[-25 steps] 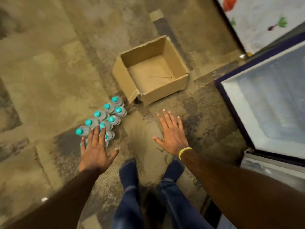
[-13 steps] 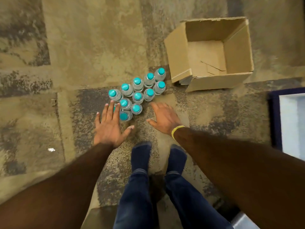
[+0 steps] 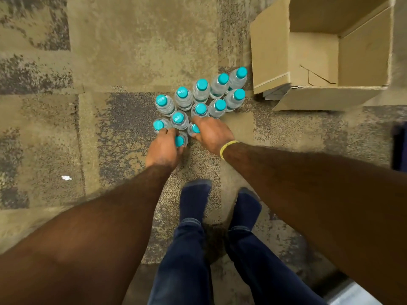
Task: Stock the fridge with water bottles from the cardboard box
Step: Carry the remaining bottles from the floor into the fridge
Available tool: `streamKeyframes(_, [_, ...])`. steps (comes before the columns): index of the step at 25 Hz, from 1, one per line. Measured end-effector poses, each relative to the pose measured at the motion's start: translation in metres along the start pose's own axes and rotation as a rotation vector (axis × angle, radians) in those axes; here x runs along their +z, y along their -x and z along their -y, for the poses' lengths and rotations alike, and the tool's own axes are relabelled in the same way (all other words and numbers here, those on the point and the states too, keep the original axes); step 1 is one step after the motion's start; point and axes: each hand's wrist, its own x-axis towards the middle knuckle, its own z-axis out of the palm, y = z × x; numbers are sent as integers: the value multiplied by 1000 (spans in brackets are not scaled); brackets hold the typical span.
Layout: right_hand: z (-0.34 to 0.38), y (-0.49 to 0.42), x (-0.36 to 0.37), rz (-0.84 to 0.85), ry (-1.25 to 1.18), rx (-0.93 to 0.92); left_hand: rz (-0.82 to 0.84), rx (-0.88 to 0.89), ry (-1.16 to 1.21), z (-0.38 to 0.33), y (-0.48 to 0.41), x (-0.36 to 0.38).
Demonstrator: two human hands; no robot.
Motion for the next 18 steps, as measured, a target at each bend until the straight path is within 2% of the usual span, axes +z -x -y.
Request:
streamKeyframes(4, [-15,14,-20,29,-46,-24,46,156,-34,-5,-2,-14])
streamKeyframes(9, [-48,77,-85,-78,-165,66,108,413,7,-39,12,-56])
streamKeyframes(12, [-73,123,-135,-156,-236,134,154,589,116,-84,18,-92])
streamKeyframes(18, [-133,232,-234,-317,-441,263,293,753,231,-227,27,-144])
